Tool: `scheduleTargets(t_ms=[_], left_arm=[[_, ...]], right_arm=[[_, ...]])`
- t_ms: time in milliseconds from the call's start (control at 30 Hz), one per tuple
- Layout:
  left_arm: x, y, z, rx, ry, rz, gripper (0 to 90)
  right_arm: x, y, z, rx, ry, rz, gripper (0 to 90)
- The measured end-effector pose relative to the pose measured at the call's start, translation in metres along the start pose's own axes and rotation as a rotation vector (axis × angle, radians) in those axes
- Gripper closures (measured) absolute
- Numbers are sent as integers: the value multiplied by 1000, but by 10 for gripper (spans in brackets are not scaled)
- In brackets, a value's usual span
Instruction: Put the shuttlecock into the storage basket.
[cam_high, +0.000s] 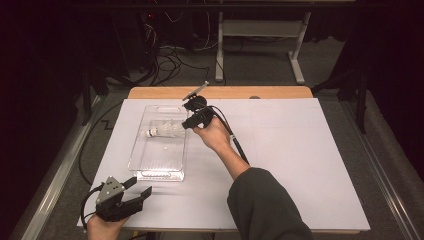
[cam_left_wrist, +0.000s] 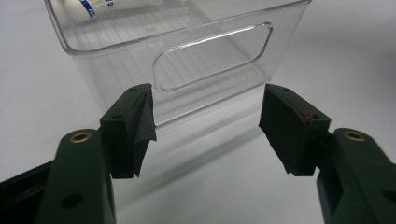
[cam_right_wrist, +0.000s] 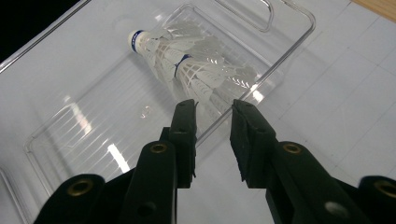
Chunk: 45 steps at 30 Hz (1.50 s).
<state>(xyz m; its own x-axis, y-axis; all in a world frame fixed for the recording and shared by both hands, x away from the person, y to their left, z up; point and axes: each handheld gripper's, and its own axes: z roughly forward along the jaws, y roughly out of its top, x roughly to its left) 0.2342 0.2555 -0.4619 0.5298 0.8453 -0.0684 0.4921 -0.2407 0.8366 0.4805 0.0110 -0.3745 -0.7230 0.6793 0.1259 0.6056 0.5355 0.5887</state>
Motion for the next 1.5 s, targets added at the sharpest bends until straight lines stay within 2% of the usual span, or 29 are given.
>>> scheduleTargets(t_ms=[700, 1100, 1200, 1500], left_arm=[[1, 0, 0, 2, 2, -7, 363], [1, -1, 0, 7, 5, -6, 363], [1, -1, 0, 9, 5, -8, 363], [3, -2, 1, 11, 5, -17, 363]], right_arm=[[-11, -12, -17, -31, 0, 13, 662], [-24, -27, -31, -45, -13, 43, 630], [-27, -31, -36, -59, -19, 34, 619], [-37, -45, -45, -61, -23, 53, 590]])
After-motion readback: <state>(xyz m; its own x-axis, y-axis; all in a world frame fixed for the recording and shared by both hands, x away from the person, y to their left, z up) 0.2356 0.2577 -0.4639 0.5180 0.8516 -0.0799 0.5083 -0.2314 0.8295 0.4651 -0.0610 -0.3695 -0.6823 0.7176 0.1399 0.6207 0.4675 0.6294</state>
